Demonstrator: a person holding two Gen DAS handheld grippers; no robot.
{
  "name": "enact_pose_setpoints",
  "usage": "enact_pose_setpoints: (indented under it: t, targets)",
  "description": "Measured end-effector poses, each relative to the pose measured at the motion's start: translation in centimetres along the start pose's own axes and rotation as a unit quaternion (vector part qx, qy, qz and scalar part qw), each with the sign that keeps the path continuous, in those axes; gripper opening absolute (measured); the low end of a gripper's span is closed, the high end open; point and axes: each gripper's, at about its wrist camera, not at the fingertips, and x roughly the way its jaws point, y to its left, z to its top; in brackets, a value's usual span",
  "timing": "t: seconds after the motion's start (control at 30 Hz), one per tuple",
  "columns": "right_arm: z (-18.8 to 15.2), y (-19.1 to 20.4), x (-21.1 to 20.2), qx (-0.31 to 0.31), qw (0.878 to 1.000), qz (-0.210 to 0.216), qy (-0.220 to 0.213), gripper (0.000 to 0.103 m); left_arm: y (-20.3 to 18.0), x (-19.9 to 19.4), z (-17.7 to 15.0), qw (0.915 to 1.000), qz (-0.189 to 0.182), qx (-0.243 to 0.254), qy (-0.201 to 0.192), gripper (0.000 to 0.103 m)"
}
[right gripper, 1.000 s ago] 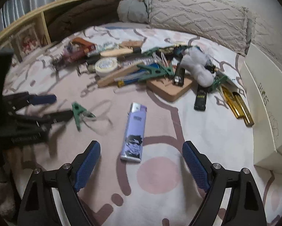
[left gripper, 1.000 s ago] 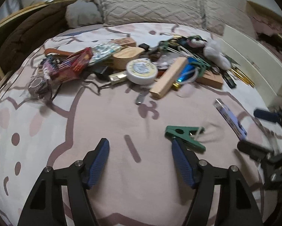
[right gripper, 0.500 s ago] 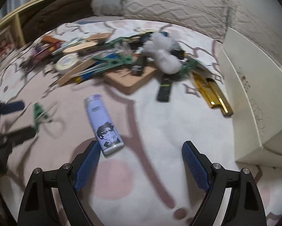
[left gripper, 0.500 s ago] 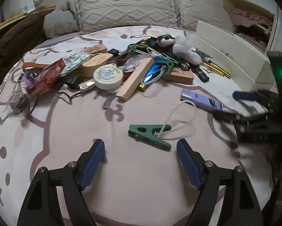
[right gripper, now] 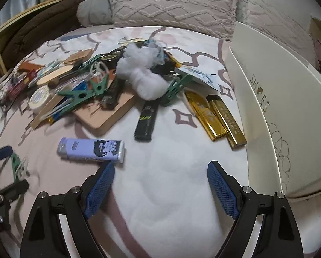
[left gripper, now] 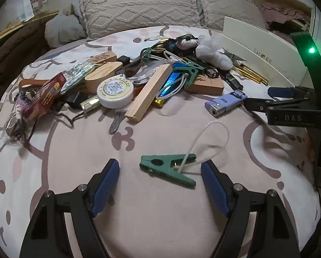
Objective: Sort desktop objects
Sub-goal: 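Reposition both tools over the green clothespin and the purple lighter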
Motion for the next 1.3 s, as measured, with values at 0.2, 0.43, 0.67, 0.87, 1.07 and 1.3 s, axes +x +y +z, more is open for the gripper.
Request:
enact_pose_setpoints:
  t: [0.2,0.43,0.67,0.87,1.07,1.3]
  targets:
    - [-0.2,-0.2,-0.2,0.004,1.000,0.001,-0.008,0.089,0.3,0.7,-0.1,0.9999,0.000,-0.014,0.003,0.087]
    - [-0.8,1.1,-0.9,-0.009,1.000,0.011,-0.002,0.103,1.0,1.2,-0.7,0.9991,0.014,-0.040,0.009,0.102]
    - [-0.5,3.4,-1.1,-0.032,0.999,0.022,-0.005,0.103,1.1,1.2,-0.7,0.9991,0.012,-0.039,0.006,0.102]
    - [0.0,5.6,-0.2,-0.061,0.998,0.029,0.012,0.103,1.1,1.0,-0.9,0.9992,0.015,-0.038,0.001,0.102]
    - [1.3,6.8,0.8,-0.036,0.998,0.052,0.020,0.103,0.6,1.0,-0.8,0.9992,0.027,-0.029,-0.004,0.103]
    - [0.8,6.5,1.8,-0.026,0.998,0.057,0.023,0.103,0.6,0.9,-0.8,0.9992,0.029,-0.027,-0.009,0.102]
